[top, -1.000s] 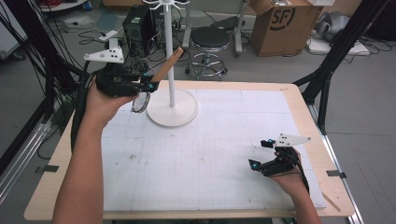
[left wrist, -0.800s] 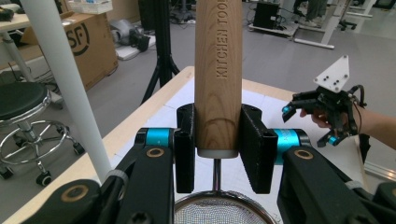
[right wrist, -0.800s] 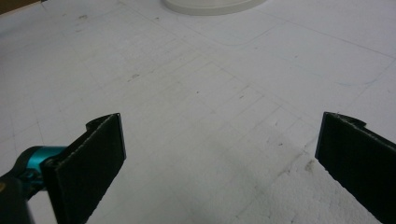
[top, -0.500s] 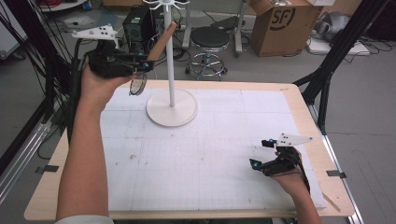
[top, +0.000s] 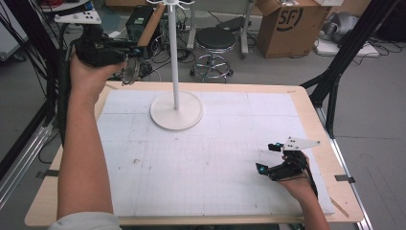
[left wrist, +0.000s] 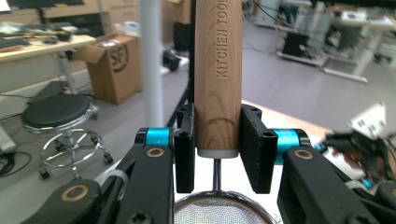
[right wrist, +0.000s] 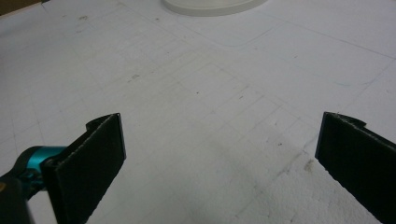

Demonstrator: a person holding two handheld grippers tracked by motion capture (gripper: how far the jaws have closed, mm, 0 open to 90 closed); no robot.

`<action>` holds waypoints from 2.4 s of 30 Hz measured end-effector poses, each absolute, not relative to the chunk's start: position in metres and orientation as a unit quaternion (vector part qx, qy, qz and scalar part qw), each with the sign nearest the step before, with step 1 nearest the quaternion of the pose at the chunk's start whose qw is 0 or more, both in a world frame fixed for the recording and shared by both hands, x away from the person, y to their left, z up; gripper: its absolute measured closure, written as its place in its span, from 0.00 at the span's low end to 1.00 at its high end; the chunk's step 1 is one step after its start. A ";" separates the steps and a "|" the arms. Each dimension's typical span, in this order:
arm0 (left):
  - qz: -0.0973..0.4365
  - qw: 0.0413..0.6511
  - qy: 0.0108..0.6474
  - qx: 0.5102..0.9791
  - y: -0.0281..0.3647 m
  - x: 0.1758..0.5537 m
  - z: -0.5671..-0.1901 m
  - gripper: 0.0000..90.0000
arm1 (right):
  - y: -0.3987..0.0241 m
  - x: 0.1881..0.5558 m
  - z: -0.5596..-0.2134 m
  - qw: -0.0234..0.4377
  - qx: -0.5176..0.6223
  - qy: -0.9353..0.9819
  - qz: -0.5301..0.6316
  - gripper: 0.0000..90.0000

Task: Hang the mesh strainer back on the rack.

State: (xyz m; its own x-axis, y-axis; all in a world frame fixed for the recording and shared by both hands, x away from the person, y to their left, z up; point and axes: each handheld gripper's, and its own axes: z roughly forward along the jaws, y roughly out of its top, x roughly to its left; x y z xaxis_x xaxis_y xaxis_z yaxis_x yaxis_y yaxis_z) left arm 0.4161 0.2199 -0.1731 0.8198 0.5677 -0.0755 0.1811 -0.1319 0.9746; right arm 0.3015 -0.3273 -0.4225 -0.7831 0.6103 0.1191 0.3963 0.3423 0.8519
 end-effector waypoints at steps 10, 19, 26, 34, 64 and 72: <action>0.170 0.599 0.280 0.731 0.231 0.420 -0.175 0.77 | -0.327 0.302 -0.423 0.109 0.310 0.814 0.480 0.01; 0.172 0.587 0.278 0.741 0.224 0.429 -0.172 0.77 | -0.328 0.301 -0.423 0.111 0.312 0.812 0.481 0.01; 0.176 0.568 0.288 0.751 0.217 0.435 -0.175 0.77 | -0.328 0.301 -0.422 0.111 0.311 0.811 0.483 0.01; 0.177 0.555 0.292 0.759 0.207 0.440 -0.178 0.77 | -0.329 0.301 -0.422 0.114 0.308 0.811 0.484 0.01; 0.164 0.503 0.330 0.782 0.182 0.449 -0.203 0.41 | -0.328 0.300 -0.421 0.110 0.309 0.812 0.483 0.01; 0.147 0.509 0.308 0.790 0.176 0.434 -0.212 0.33 | -0.328 0.299 -0.421 0.109 0.310 0.811 0.484 0.01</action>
State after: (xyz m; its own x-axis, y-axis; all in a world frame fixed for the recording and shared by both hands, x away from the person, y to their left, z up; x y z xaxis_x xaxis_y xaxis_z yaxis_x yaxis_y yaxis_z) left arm 0.4336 0.1759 -0.2116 0.7670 0.6364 -0.0820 0.3372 -0.2910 0.8953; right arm 0.2993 -0.3284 -0.4207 -0.7839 0.6086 0.1230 0.3971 0.3392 0.8528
